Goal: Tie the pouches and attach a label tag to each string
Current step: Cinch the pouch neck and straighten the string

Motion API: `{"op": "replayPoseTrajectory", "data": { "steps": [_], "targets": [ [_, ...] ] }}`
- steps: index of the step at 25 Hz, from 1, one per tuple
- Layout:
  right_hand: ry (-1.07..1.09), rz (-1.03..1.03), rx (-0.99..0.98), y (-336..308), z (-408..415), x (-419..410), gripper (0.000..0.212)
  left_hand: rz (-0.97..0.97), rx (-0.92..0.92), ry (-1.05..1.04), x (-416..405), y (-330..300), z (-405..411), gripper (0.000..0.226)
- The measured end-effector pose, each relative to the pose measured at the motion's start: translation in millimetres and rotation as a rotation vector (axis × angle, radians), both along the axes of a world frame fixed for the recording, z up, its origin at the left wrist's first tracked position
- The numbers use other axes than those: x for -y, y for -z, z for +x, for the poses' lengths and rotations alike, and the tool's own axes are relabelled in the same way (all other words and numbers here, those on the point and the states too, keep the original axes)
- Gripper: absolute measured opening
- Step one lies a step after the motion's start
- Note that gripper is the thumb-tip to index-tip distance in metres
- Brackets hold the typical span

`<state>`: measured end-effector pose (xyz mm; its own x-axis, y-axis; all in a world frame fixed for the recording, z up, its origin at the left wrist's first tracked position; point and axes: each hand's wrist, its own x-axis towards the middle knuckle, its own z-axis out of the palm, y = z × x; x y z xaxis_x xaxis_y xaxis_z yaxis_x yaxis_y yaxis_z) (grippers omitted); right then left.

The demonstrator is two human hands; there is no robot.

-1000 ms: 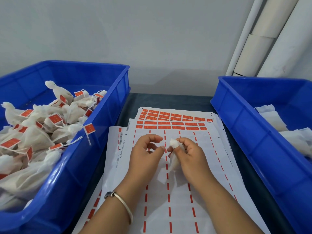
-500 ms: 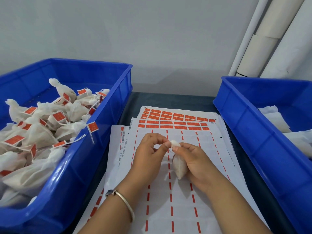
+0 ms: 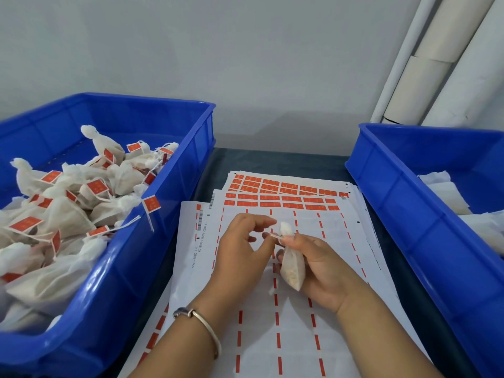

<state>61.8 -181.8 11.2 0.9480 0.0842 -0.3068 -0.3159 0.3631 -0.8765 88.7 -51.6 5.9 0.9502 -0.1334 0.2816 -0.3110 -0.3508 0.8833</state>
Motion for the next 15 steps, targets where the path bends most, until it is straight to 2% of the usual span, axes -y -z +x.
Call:
{"op": "replayPoseTrajectory", "data": {
  "steps": [3,8,12,15],
  "targets": [
    [0.008,0.048,0.019,-0.2,0.8,2.2,0.023,-0.004,0.051,0.070,-1.1,-0.7,-4.4,0.033],
    [0.022,-0.001,0.015,-0.5,1.0,2.9,0.021,0.012,0.057,0.063,-2.3,-3.0,-2.0,0.008],
    [0.004,-0.029,-0.018,-2.4,0.9,4.5,0.023,0.073,0.092,0.011,-6.6,-2.8,1.1,0.004],
    [-0.018,0.067,-0.059,-2.3,1.6,6.9,0.023,0.147,0.119,-0.026,-8.3,-2.2,4.6,0.005]
  ]
}}
